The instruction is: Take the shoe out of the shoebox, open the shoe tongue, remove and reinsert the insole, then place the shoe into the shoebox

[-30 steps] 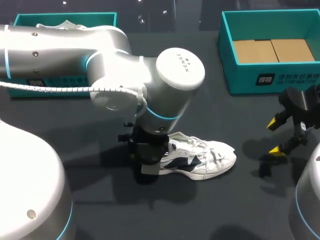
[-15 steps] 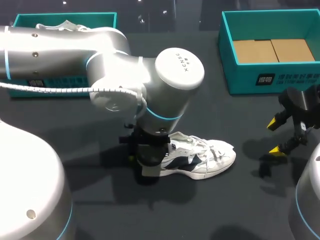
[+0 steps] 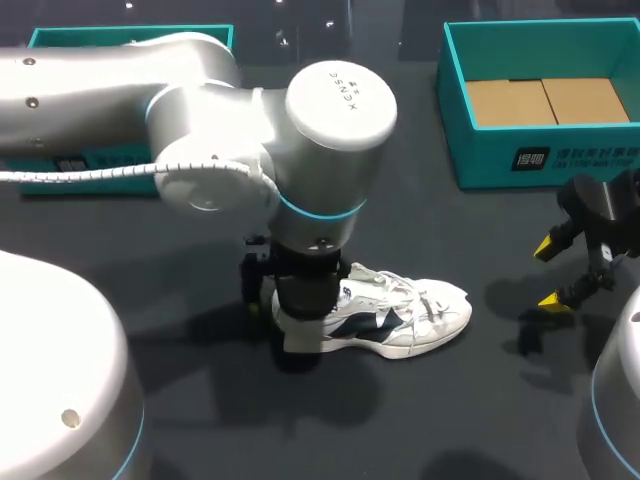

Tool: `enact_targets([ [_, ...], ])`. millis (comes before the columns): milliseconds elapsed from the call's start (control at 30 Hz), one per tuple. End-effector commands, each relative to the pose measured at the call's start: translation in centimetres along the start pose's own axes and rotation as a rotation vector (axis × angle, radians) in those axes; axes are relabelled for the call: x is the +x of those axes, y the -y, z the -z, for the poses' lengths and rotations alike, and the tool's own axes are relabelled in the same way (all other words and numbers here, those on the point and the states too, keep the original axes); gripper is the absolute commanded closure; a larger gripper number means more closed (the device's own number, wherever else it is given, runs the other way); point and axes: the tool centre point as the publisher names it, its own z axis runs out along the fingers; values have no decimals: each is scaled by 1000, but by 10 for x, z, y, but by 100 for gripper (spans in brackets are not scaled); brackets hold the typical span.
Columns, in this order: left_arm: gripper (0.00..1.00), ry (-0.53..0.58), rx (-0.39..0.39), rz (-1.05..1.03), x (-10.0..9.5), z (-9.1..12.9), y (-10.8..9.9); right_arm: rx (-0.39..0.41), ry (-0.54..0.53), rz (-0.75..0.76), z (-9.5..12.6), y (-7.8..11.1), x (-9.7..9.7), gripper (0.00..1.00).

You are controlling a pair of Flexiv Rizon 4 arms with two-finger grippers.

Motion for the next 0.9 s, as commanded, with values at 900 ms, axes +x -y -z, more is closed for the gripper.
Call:
enact_targets([
  [900, 0, 390, 389, 341, 94, 67, -11, 2, 2, -1, 0, 0, 1, 0],
])
